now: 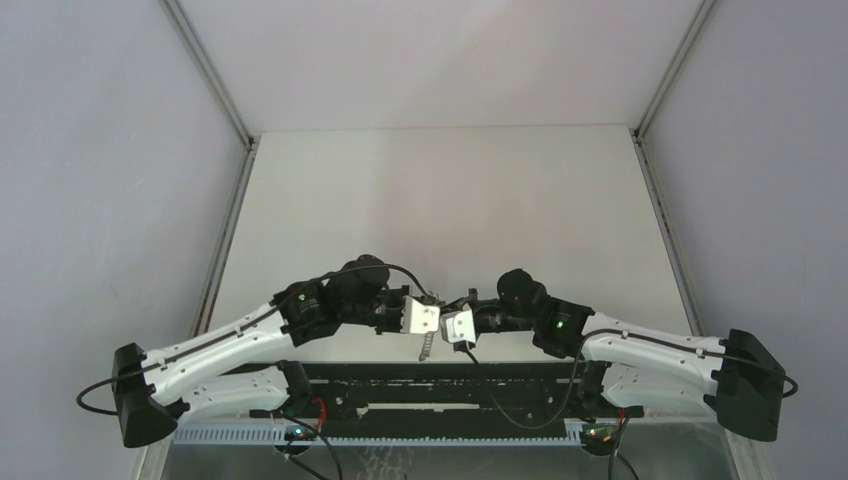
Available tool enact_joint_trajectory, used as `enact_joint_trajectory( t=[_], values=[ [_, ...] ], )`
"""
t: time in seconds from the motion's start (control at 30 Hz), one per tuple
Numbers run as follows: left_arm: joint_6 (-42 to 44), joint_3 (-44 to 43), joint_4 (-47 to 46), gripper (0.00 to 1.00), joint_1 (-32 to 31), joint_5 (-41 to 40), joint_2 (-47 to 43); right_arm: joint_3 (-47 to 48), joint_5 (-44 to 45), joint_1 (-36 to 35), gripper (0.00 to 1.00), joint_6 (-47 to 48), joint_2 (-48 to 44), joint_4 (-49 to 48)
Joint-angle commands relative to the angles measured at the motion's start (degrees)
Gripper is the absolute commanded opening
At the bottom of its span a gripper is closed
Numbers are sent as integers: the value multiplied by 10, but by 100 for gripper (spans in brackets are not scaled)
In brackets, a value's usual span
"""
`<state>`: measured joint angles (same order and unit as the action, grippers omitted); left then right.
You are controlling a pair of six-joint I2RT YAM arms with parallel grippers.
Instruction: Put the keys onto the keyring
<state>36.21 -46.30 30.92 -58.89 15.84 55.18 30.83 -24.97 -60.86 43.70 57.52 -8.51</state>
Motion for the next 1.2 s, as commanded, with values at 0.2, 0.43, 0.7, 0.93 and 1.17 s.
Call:
enact_joint_trajectory(
  t=[0.2, 0.43, 0.7, 0.93, 1.17],
  values=[
    [-14, -30, -50, 0, -4, -16, -14, 35, -1, -15, 0, -2, -8, -44],
    [-4, -18, -55, 0, -4, -19, -29, 28, 20, 18, 0, -8, -34, 5],
    [3, -23, -44, 0, -4, -13, -28, 24, 6, 42, 0, -9, -34, 3],
    [2, -23, -46, 0, -4, -21, -27, 24, -17, 43, 0, -10, -30, -1],
    [0, -23, -48, 0, -4, -13, -26, 24, -33, 49, 0, -15, -25, -8]
  ],
)
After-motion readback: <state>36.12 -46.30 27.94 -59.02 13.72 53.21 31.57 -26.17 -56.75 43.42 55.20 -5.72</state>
